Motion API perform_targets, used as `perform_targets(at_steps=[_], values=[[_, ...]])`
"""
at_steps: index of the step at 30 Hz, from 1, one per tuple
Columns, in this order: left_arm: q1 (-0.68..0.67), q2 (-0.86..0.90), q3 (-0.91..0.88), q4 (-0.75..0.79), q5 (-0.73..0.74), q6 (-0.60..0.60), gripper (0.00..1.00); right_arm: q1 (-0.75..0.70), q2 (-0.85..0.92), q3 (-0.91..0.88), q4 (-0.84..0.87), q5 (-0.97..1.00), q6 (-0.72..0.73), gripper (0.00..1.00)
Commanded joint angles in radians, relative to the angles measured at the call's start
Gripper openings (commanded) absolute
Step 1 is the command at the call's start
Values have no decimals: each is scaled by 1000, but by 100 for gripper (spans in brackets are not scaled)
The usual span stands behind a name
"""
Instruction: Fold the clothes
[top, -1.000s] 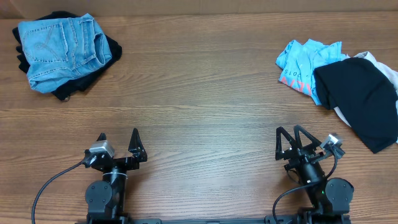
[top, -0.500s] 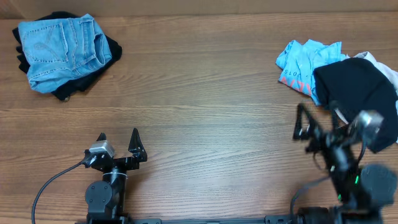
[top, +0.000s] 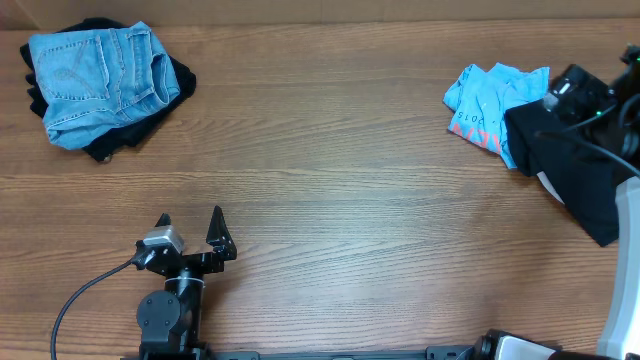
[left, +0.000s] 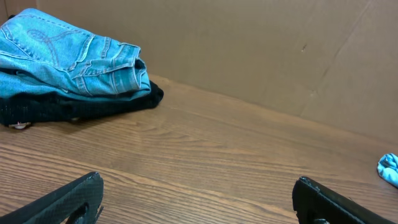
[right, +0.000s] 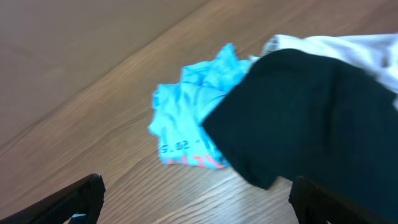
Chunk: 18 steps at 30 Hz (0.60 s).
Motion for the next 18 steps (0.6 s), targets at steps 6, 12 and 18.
perform_targets(at_steps=[6, 12, 18], values=[[-6, -8, -3, 4, -16, 19, 100, -146, 161, 26, -1, 60, -20, 100], [-6, -8, -3, 4, -17, 19, 100, -202, 285, 25, 10, 47, -14, 100], [-6, -8, -3, 4, -16, 19, 100, -200, 413, 19, -1, -103, -76, 100]])
